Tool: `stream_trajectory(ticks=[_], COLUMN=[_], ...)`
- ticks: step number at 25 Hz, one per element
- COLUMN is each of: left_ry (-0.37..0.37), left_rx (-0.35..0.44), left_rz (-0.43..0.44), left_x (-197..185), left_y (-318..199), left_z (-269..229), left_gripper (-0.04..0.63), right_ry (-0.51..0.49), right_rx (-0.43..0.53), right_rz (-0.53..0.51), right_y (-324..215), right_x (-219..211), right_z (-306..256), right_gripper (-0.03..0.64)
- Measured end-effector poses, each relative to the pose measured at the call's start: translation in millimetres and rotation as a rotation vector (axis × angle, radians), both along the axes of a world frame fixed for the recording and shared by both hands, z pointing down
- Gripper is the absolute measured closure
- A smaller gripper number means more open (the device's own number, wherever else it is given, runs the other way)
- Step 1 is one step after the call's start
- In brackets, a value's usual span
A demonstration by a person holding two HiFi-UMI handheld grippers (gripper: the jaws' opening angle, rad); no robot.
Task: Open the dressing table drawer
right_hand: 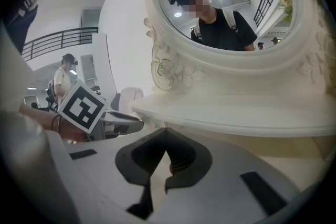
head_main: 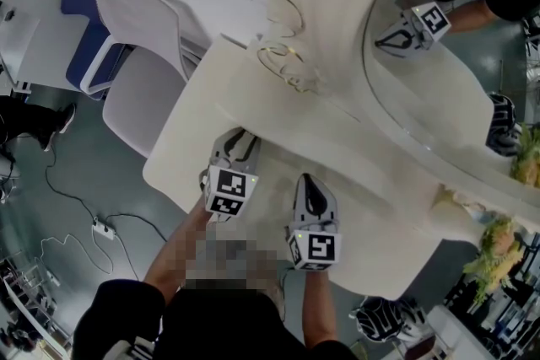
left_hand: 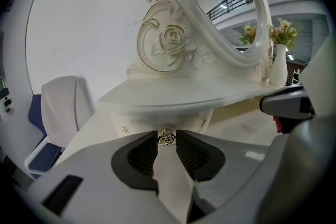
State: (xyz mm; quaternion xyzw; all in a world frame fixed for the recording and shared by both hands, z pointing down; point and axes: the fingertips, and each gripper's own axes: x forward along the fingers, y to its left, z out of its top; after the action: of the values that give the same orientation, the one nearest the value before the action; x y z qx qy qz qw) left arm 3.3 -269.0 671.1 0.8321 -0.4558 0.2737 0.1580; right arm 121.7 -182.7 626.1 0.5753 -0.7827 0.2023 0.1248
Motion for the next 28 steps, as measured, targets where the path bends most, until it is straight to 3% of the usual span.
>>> stream_trajectory(ticks=[28], left_ry=[0.003], left_rx=[0.009], left_rz=[-0.001], left_x=[-11.0], left_y=[21.6], left_z=[-1.5], left_gripper=[0.497], right_ry=[0.027], right_rx=[0.025], right_rz=[0.024], right_y=[14.7], right_x=[-7.2], right_z=[-11.0], right_gripper=[0.62])
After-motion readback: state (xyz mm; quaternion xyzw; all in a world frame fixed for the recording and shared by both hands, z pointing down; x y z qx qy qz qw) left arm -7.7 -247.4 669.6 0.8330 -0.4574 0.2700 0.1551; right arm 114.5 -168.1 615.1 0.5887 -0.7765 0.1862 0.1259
